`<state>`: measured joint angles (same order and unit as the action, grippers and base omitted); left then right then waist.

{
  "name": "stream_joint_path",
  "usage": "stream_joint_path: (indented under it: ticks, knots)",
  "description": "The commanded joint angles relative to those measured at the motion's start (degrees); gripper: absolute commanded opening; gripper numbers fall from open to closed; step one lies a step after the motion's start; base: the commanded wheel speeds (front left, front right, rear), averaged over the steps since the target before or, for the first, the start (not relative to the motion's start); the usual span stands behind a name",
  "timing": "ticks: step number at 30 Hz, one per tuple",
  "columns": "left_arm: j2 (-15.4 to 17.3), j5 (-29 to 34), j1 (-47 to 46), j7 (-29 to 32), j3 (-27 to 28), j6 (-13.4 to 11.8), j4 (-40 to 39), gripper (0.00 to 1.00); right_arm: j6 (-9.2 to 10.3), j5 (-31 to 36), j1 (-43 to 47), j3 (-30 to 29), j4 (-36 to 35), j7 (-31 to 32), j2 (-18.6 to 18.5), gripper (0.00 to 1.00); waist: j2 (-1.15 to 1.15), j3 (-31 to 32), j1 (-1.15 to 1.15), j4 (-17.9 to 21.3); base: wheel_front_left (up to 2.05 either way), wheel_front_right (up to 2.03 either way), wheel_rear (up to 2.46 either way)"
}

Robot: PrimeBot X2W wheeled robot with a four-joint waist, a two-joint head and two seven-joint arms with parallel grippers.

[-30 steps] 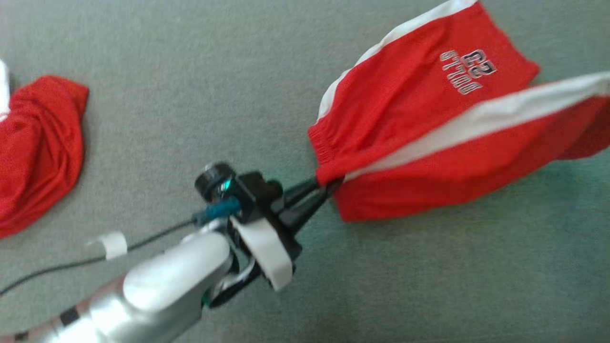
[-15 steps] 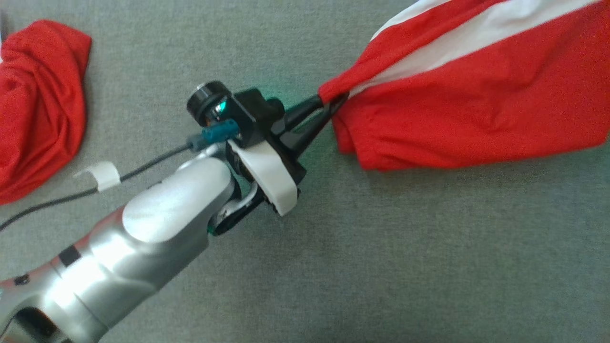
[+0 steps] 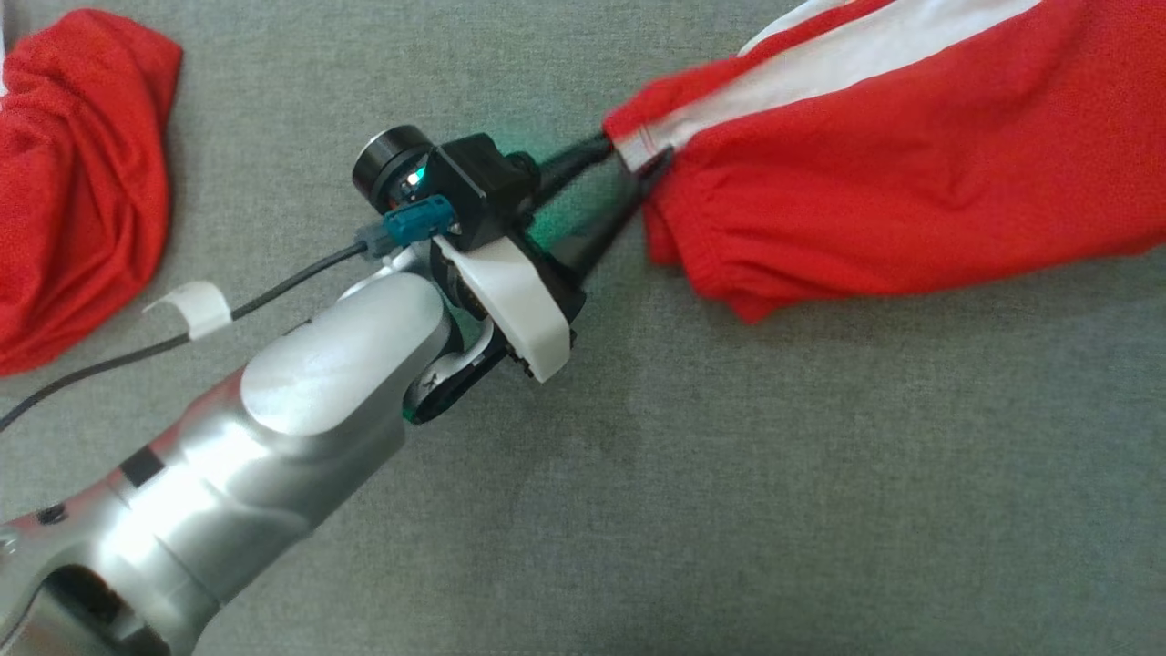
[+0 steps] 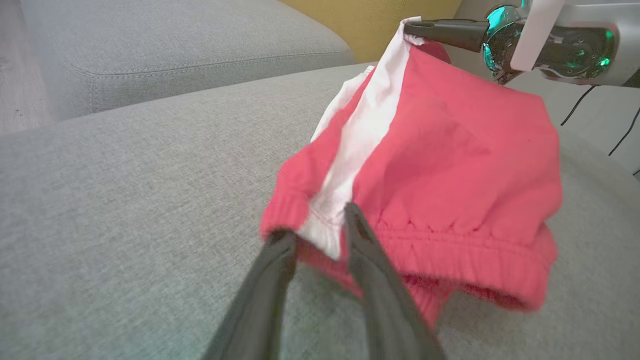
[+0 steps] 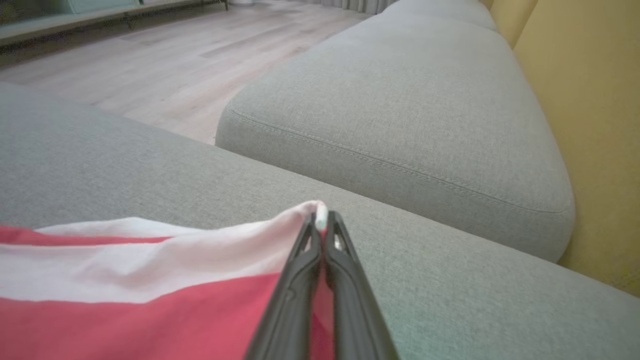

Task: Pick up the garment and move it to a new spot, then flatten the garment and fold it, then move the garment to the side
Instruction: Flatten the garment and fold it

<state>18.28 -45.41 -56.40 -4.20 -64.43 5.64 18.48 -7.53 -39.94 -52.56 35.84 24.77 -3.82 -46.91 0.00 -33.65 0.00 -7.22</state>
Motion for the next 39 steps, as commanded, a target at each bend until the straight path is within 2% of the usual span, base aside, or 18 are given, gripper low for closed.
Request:
stream_joint_path:
  ticks: [1, 2, 3, 7, 11, 15, 17, 18, 21, 25, 30, 39]
  knots:
    - [0.8, -0.2, -1.6, -0.7, 2.5, 0.0, -0.5, 0.83, 0.04, -0.6, -0.3, 0.4, 0.6, -1.6, -0.3, 0.49, 0.0, 0.4, 0.0, 0.2, 0.0, 0.0, 0.0]
    - [0.7, -0.2, -1.4, -0.9, 2.4, -0.1, 0.0, 0.98, 0.04, -0.7, -0.7, 0.8, 1.9, -2.8, 0.4, 0.94, 0.0, 0.7, 0.0, 0.3, 0.0, 0.0, 0.0]
    - [0.5, -0.4, -1.0, -1.3, 2.6, -0.4, 0.5, 1.0, 0.04, -0.7, -1.0, 0.9, 3.3, -4.2, 1.2, 1.0, 0.0, 1.1, 0.0, 0.5, 0.0, 0.0, 0.0]
    - [-0.2, -1.0, 2.0, -4.7, 3.4, -2.2, 2.3, 1.0, 0.04, -1.7, -0.2, 1.1, 7.5, -8.9, 3.9, 1.0, 0.0, 4.1, 0.0, 1.2, 0.0, 0.0, 0.0]
    - [-1.1, -0.9, 6.7, -9.2, 5.9, -7.1, 3.6, 1.0, 0.04, -2.7, 3.8, -0.4, 9.2, -10.8, 5.4, 1.0, 0.0, 7.9, 0.0, 1.8, 0.0, 0.0, 0.0]
    - [-1.9, 1.4, 13.0, -10.7, 9.0, -12.4, 2.6, 1.0, 0.04, -3.8, 11.0, -3.9, 8.9, -11.1, 6.9, 1.0, 0.0, 11.8, 0.0, 1.6, 0.0, 0.0, 0.0]
    - [-2.8, 3.9, 16.9, -10.7, 12.9, -15.0, -0.5, 1.0, 0.04, -4.2, 14.9, -5.6, 8.4, -11.1, 7.3, 1.0, 0.0, 13.5, 0.0, 1.2, 0.0, 0.0, 0.0]
    - [-4.0, 7.3, 21.8, -10.8, 17.3, -17.4, -4.3, 1.0, 0.04, -4.9, 18.6, -7.2, 8.3, -11.2, 7.9, 1.0, 0.0, 14.8, 0.0, 0.5, 0.0, 0.0, 0.0]
    - [-6.6, 13.0, 29.2, -10.8, 23.0, -19.6, -9.6, 1.0, 0.04, -5.5, 22.6, -9.9, 9.2, -11.2, 8.5, 1.0, 0.0, 16.1, 0.0, -1.0, 0.0, 0.0, 0.0]
    - [-10.4, 20.5, 36.8, -10.8, 28.5, -19.7, -14.6, 1.0, 0.04, -5.6, 24.4, -14.2, 13.2, -11.0, 9.2, 1.0, 0.0, 16.5, 0.0, -3.9, 0.0, 0.0, 0.0]
    - [-13.7, 27.2, 42.5, -10.8, 32.1, -18.0, -18.2, 1.0, 0.04, -4.9, 23.5, -18.1, 19.2, -8.8, 8.9, 1.0, 0.0, 15.6, 0.0, -8.2, 0.0, 0.0, 0.0]
    - [-15.3, 30.5, 44.9, -10.8, 34.5, -15.3, -19.7, 1.0, 0.04, -5.4, 21.6, -20.2, 25.6, -1.8, 9.2, 1.0, 0.0, 12.8, 0.0, -12.3, 0.0, 0.0, 0.0]
